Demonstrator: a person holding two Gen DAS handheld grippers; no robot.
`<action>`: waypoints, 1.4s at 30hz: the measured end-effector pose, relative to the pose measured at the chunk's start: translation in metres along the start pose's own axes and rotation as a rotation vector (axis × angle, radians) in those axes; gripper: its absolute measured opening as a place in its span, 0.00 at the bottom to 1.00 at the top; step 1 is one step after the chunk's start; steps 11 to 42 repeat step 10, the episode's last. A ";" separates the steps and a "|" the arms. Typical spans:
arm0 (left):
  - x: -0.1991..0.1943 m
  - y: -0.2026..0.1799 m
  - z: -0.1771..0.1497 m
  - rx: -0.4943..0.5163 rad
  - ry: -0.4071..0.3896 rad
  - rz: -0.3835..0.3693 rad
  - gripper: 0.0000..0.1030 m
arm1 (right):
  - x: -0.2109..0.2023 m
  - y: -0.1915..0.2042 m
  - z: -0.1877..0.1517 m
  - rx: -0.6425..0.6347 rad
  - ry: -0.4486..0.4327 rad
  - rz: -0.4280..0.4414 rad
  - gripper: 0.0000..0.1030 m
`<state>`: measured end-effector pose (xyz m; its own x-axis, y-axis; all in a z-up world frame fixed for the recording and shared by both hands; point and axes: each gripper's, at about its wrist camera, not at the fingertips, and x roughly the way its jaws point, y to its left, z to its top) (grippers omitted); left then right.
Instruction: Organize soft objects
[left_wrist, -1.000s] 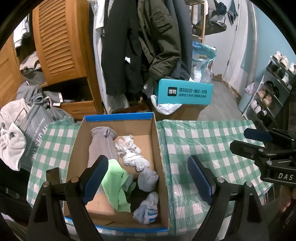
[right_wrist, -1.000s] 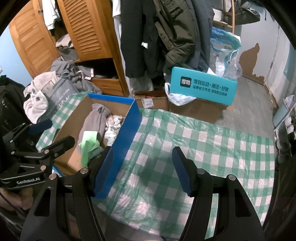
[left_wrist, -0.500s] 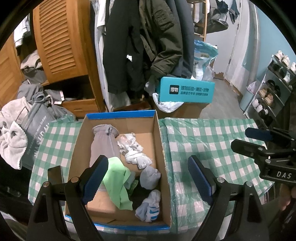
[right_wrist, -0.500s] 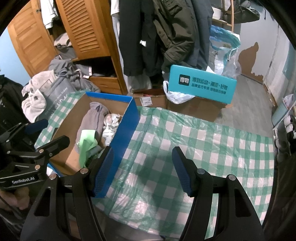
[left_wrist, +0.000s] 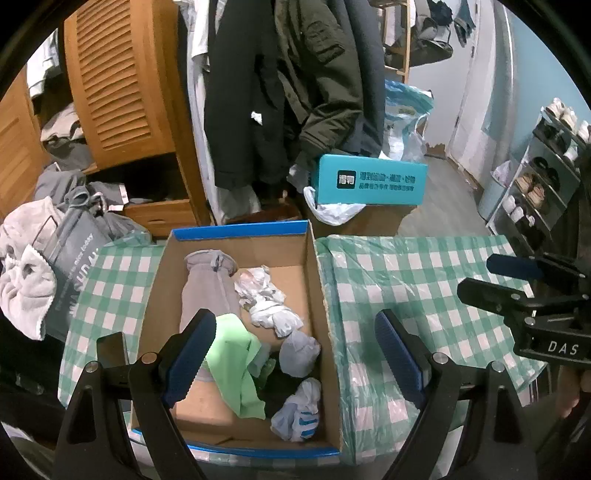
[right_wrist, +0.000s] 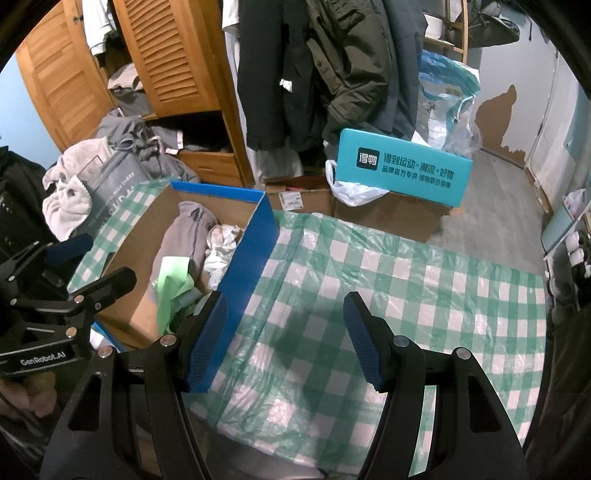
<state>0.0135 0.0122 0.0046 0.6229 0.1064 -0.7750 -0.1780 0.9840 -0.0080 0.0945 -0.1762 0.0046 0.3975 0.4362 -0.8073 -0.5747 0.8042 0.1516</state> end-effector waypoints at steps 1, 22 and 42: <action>0.000 -0.001 0.000 0.005 0.001 0.001 0.87 | 0.000 0.000 0.000 0.001 0.000 0.000 0.62; -0.001 0.000 0.000 0.006 0.001 0.003 0.88 | 0.000 -0.001 -0.001 0.001 0.001 -0.002 0.62; -0.001 0.000 0.000 0.006 0.001 0.003 0.88 | 0.000 -0.001 -0.001 0.001 0.001 -0.002 0.62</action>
